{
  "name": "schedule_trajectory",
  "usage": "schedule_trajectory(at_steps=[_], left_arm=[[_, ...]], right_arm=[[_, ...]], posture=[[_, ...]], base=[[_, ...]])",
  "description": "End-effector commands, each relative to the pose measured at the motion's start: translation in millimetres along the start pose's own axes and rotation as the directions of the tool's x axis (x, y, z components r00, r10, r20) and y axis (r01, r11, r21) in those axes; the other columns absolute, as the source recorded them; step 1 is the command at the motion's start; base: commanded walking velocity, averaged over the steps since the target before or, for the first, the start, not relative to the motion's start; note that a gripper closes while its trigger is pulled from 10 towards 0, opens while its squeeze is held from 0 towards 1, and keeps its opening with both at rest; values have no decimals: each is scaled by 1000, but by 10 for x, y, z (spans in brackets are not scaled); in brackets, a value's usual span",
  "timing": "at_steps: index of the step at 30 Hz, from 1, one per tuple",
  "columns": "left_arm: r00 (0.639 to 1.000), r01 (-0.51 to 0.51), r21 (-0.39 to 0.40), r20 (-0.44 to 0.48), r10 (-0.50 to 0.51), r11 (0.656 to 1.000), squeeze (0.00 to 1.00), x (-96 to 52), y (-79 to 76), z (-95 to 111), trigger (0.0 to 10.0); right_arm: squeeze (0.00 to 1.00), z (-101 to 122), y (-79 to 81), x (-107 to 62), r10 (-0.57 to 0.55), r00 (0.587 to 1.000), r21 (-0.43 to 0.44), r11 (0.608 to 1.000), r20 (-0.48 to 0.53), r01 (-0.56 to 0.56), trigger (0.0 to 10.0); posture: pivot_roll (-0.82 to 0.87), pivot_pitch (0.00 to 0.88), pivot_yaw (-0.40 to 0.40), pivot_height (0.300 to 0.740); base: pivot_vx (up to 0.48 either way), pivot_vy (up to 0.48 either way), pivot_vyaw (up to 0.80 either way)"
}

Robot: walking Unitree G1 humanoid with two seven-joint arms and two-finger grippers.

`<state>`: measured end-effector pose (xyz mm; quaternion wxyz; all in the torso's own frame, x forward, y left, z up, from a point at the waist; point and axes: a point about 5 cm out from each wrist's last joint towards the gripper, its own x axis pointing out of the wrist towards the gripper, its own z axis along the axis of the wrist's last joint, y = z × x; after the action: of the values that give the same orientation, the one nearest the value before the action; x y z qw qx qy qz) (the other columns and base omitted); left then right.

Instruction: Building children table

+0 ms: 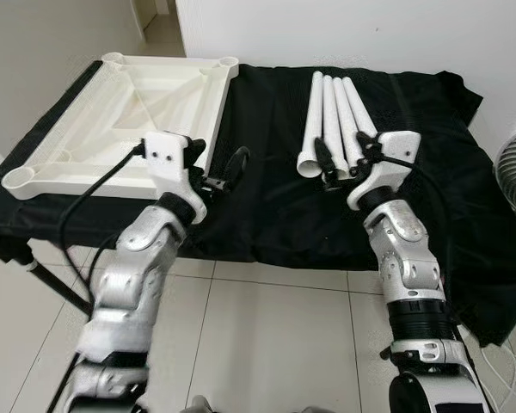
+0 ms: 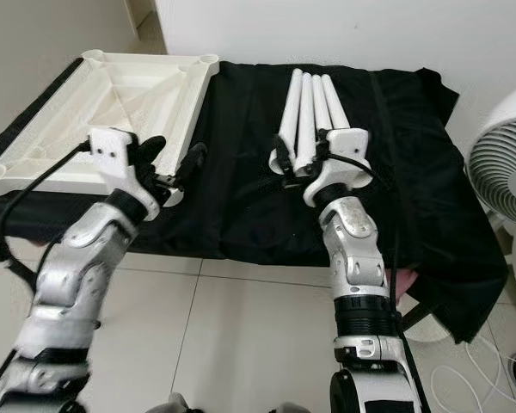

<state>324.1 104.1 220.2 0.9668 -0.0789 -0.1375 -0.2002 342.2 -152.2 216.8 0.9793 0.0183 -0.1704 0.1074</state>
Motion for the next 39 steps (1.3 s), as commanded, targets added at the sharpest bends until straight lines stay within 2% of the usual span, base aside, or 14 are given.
schedule_trajectory(at_steps=[1, 7, 9, 12, 13, 16, 19, 22, 27, 32, 34, 36, 38, 39], left_arm=[[997, -80, 31, -5, 80, 996, 0, 30, 61, -54, 10000], [976, -206, -9, -80, 205, 978, 0, 10, 231, -198, 10000], [974, -212, -7, -80, 211, 977, 0, 1, 246, -199, 10000], [980, -190, 98, -37, 194, 977, 0, -100, 300, -243, 10000], [982, -178, 105, -44, 183, 978, 0, -131, 289, -280, 10000], [980, -188, 109, -48, 194, 976, 0, -160, 288, -304, 10000], [963, -258, 46, -72, 261, 965, 0, -235, 346, -345, 10000], [968, -247, 78, -31, 250, 966, 0, -345, 376, -292, 10000], [972, -229, 58, -49, 232, 972, 0, -405, 385, -328, 10000], [955, -266, 132, -96, 279, 955, 0, -545, 533, -427, 10000], [953, -248, 218, -117, 278, 944, 0, -606, 630, -454, 10000], [952, -241, 260, -127, 280, 935, 0, -642, 679, -466, 10000], [931, -298, 241, -141, 338, 923, 0, -704, 818, -476, 10000], [931, -298, 241, -141, 338, 923, 0, -704, 818, -476, 10000]], right_arm=[[0, -26, 19, 15, -25, 1000, -22, 999, 8, 26, 10000], [0, -107, 11, -86, -62, 998, -75, 995, 22, 63, 10000], [0, -114, 13, -96, -66, 998, -85, 994, 21, 67, 10000], [0, -194, -24, -176, -112, 994, -90, 990, -2, 112, 10000], [0, -212, -25, -195, -114, 993, -94, 989, -4, 113, 10000], [0, -221, -28, -209, -116, 993, -107, 988, -4, 115, 10000], [0, -228, -33, -232, -123, 992, -120, 985, 6, 123, 10000], [0, -226, -49, -255, -135, 991, -118, 984, 11, 136, 10000], [0, -235, -56, -262, -136, 991, -120, 983, 8, 136, 10000], [0, -260, -64, -251, -123, 992, -135, 983, 1, 122, 10000], [0, -262, -57, -237, -115, 993, -136, 984, 2, 114, 10000], [0, -261, -52, -232, -114, 993, -136, 984, 4, 113, 10000], [0, -262, -50, -230, -115, 993, -136, 984, 6, 115, 10000], [0, -262, -50, -230, -115, 993, -136, 984, 6, 115, 10000]], posture=[[-91, 21, 70, 740], [-104, 23, 76, 740], [-104, 23, 76, 740], [-103, 29, 76, 740], [-105, 25, 81, 740], [-107, 19, 85, 740], [-110, 14, 86, 740], [-109, 8, 85, 740], [-100, 2, 84, 740], [-90, 0, 79, 740], [-80, 0, 77, 740], [-77, 0, 80, 740], [-77, 0, 80, 740], [-77, 0, 80, 740]], base=[[0, 0, 0], [0, 0, 0], [0, 0, 0], [0, 0, 0], [0, 0, 0], [0, 0, 0], [0, 0, 0], [0, 0, 0], [0, 0, 0], [0, 0, 0], [0, 0, 0], [0, 0, 0], [0, 0, 0], [0, 0, 0]])
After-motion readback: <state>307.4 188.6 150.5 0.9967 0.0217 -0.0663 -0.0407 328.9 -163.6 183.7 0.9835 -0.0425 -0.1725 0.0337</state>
